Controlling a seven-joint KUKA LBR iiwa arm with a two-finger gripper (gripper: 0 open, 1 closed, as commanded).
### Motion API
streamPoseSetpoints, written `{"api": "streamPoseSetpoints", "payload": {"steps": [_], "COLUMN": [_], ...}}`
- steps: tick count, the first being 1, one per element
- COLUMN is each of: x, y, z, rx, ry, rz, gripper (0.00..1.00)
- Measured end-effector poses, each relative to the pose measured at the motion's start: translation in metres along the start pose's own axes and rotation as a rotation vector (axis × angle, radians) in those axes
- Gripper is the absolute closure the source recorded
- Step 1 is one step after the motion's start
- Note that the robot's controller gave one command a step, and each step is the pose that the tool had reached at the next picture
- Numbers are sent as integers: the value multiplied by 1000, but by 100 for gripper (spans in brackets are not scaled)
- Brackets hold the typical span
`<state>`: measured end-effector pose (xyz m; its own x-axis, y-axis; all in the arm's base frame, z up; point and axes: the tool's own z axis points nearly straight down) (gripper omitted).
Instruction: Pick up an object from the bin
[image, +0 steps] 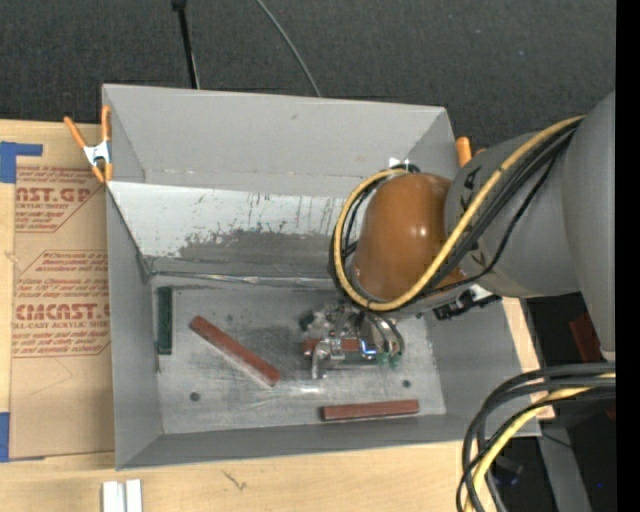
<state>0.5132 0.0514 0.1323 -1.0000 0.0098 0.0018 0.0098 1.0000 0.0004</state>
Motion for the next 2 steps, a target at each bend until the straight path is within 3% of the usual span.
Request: {"api": "streamPoseSetpoints", "payload": {"steps": [1,2], "x": [12,12], "y": [-7,-7], "z": [-121,-121], "rx": [0,0], "ry": [-3,-3], "rz": [-4,-4], "gripper": [100,100]}}
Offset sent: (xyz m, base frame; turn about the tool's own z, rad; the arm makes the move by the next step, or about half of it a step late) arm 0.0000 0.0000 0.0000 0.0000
